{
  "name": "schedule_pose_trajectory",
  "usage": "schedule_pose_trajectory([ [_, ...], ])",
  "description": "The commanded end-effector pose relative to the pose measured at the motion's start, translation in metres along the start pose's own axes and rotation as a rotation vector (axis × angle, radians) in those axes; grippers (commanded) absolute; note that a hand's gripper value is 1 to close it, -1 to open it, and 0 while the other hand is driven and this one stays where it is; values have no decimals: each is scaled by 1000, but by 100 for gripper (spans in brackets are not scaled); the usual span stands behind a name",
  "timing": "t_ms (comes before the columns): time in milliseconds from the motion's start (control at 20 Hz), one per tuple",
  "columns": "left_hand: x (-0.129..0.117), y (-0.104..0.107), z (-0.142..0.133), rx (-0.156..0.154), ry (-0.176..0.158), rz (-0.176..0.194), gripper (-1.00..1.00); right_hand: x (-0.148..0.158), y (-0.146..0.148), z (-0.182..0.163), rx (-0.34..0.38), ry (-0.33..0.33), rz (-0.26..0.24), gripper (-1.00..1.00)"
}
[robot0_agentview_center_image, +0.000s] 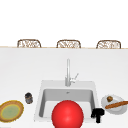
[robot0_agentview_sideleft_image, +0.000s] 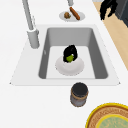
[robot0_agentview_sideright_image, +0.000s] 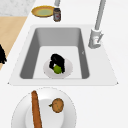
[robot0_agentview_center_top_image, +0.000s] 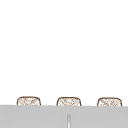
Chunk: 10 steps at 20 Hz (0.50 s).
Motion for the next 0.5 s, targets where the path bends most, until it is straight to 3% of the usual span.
schedule_pose_trajectory([
  [0, -2, -5, 0, 2, -1, 0, 100, 0, 0, 0, 0, 0, 0, 0],
  [250, 1, -2, 3, 20, -2, -56, 100, 0, 0, 0, 0, 0, 0, 0],
  [300, 3, 5, 7, 17, -6, -59, 100, 0, 0, 0, 0, 0, 0, 0],
  [350, 9, 13, 15, 18, -21, -41, 100, 0, 0, 0, 0, 0, 0, 0],
  [450, 22, 25, 24, 10, -6, -36, 100, 0, 0, 0, 0, 0, 0, 0],
])
